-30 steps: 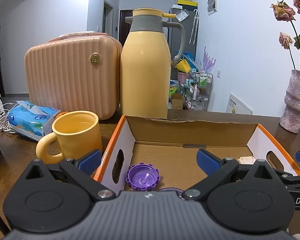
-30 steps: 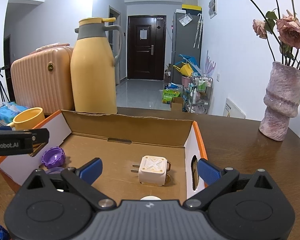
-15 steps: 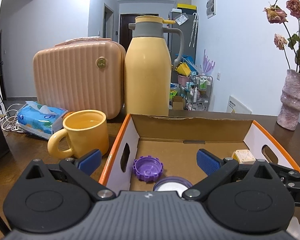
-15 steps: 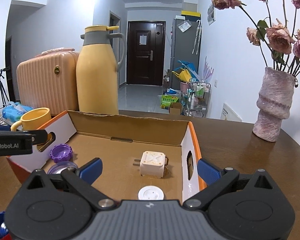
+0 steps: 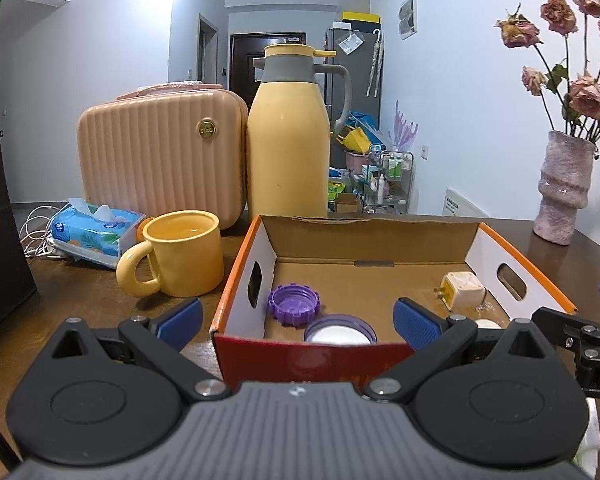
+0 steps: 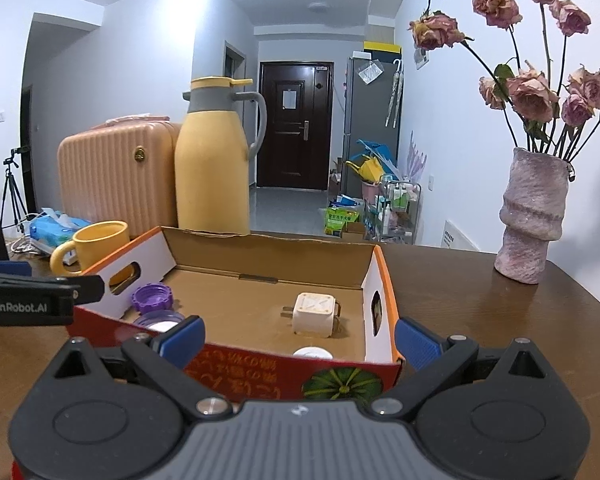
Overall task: Organize rigid objects
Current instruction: 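Withdraw both tools from the box back toward the remaining objects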
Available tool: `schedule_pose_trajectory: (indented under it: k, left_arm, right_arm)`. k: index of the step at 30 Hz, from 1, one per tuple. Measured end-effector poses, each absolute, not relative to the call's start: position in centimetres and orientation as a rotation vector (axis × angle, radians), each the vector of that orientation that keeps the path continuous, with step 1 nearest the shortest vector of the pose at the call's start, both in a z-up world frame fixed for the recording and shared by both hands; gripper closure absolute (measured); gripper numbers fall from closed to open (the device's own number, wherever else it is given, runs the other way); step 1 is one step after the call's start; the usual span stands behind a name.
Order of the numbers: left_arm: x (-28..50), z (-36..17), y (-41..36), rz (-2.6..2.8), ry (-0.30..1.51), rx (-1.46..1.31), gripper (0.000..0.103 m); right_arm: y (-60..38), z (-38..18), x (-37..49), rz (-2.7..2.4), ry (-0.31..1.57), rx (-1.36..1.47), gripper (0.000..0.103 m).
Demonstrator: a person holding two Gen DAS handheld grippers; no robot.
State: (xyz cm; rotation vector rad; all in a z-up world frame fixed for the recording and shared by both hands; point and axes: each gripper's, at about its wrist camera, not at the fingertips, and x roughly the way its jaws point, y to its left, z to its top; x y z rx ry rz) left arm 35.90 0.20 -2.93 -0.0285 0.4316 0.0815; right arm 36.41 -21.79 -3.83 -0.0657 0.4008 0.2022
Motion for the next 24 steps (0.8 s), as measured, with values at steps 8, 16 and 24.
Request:
schedule_pose_trajectory:
  k: [8,16,24]
  left_arm:
    - [33.1,-3.1,0.2,0.062,0.428,-0.025,0.0]
    - [30.8,-3.7,0.6,0.053,0.447,-0.027,0.0]
    - [28.7,-4.4,0.8,0.04,0.459,-0.019,0.0]
  right_arm:
    - [-22.0,-4.3,33.8,0.209,0.386,-0.046,0.002]
    - [-22.0,-4.9,31.1,0.215,0.385,-0.05,0.002]
    - [-21.8,-6.0,28.7,0.217,0.406,-0.065,0.002]
